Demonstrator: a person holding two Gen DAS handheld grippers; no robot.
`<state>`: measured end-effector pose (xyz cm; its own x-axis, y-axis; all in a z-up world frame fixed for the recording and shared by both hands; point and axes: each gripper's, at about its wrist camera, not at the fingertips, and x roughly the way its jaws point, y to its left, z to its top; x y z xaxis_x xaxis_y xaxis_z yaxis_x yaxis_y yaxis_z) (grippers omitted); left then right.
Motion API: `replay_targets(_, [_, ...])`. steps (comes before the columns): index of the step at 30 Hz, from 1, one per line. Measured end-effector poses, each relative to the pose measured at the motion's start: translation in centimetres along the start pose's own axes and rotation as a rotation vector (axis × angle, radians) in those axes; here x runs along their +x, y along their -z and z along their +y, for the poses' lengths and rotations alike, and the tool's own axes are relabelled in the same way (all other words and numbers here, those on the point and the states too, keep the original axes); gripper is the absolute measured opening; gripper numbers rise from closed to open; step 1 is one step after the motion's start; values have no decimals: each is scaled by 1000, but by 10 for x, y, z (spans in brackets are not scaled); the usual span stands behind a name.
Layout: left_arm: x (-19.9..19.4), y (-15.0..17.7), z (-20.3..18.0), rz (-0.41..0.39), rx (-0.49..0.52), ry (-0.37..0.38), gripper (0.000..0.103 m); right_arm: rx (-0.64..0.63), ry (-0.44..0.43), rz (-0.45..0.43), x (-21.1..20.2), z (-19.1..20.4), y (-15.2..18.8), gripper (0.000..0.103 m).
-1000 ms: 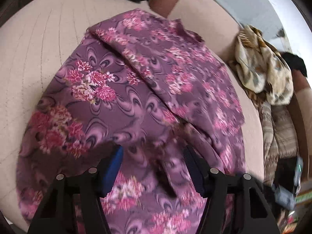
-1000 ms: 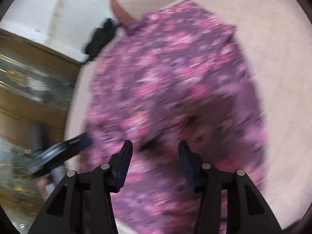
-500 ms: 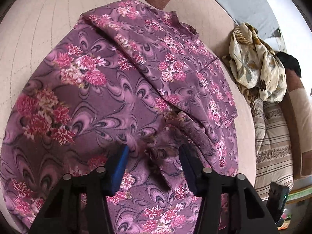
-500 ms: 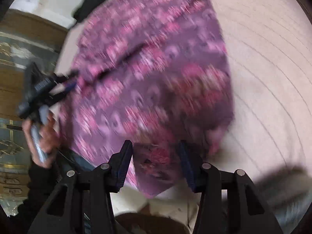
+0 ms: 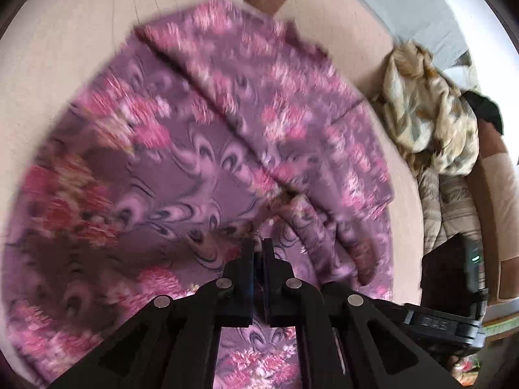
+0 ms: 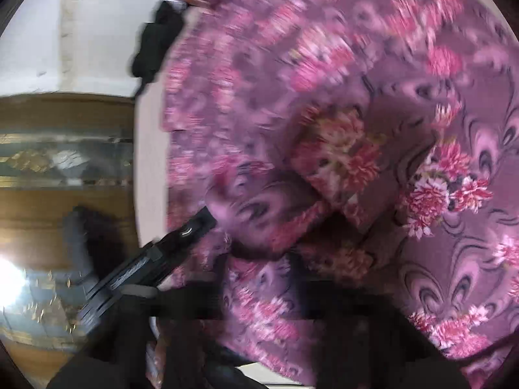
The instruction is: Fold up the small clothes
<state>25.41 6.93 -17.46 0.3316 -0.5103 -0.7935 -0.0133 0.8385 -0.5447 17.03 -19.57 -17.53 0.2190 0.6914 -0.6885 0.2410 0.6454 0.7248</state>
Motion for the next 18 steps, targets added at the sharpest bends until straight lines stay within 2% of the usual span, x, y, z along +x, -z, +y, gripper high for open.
replay_targets(1, [-16, 1, -4, -35, 11, 28, 2, -13, -17, -13, -7, 4, 3, 11])
replay_targets(3, [-44, 7, -17, -77, 72, 6, 3, -57, -26, -55, -27, 14, 14, 11])
replay_targets(4, [-48, 10, -21, -73, 94, -2, 3, -60, -20, -52, -28, 15, 16, 11])
replay_targets(6, [-36, 13, -24, -35, 116, -104, 3, -70, 24, -18, -16, 13, 14, 12])
replay_targets(7, [-18, 15, -23, 9, 141, -216, 4, -89, 80, 24, 1, 9, 12, 13])
replay_targets(8, [-3, 18, -21, 57, 161, -284, 4, -84, 115, 47, 11, 5, 11, 20])
replay_targets(9, [9, 21, -16, 106, 168, -338, 7, -71, 96, 41, 10, 1, 13, 19])
replay_targets(11, [6, 23, -14, 87, 180, -352, 11, -113, 81, 2, -10, 4, 21, 24])
replay_targets(13, [-4, 20, -16, 56, 181, -341, 15, -160, 129, -52, -33, 4, 28, 37])
replay_targets(14, [-8, 19, -16, 37, 177, -342, 18, -190, 161, -76, -46, 4, 31, 48])
replay_targets(15, [-9, 18, -16, 33, 180, -351, 25, -225, 197, -87, -57, 2, 32, 52])
replay_targets(16, [-9, 19, -14, 32, 185, -360, 32, -259, 259, -92, -69, -1, 33, 53])
replay_targets(18, [-9, 20, -13, 35, 190, -373, 33, -284, 385, -69, -85, -15, 31, 53])
